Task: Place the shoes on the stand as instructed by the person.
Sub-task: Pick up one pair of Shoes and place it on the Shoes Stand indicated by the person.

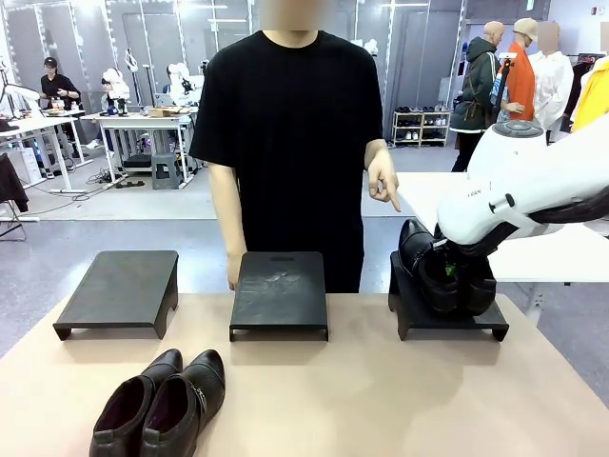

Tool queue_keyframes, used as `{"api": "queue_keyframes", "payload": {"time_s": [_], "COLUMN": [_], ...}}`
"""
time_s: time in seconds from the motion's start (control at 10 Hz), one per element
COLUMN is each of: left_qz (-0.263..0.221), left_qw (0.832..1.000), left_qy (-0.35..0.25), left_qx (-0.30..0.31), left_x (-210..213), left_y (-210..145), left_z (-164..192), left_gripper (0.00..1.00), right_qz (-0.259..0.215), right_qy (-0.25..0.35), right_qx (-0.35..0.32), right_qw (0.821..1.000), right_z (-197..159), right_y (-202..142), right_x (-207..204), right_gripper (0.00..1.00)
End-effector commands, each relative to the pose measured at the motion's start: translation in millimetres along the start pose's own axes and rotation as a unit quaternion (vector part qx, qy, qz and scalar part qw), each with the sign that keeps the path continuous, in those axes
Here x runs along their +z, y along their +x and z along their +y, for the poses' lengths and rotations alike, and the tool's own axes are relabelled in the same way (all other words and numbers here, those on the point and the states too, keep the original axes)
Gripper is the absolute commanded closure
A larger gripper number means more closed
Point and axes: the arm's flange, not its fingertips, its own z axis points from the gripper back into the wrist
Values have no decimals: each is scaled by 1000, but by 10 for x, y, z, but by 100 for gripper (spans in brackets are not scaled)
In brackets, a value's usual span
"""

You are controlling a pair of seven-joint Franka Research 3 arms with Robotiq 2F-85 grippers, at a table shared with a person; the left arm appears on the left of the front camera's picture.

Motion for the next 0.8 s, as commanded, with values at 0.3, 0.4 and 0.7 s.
{"api": "queue_keyframes", "payload": {"time_s": [0.3, 0.4, 0.7], "left_qz": [-2, -2, -2], "left_qw": [1000, 1000, 1000], "left_qy": [-9, -9, -9], "left_qx": [-14, -14, -14], "left_x": [9, 9, 9], "left_y": [23, 23, 23], "left_z": [5, 5, 5], "left_gripper": [0, 0, 0], "right_qz": [-8, -7, -8], "right_qy": [-13, -10, -5], "right_qx": [-31, -35, -32], "right_qw": [999, 999, 999], "right_z": [6, -5, -30], "right_y": [169, 171, 169], "right_x": [-65, -82, -127], "right_gripper": [92, 92, 54]}}
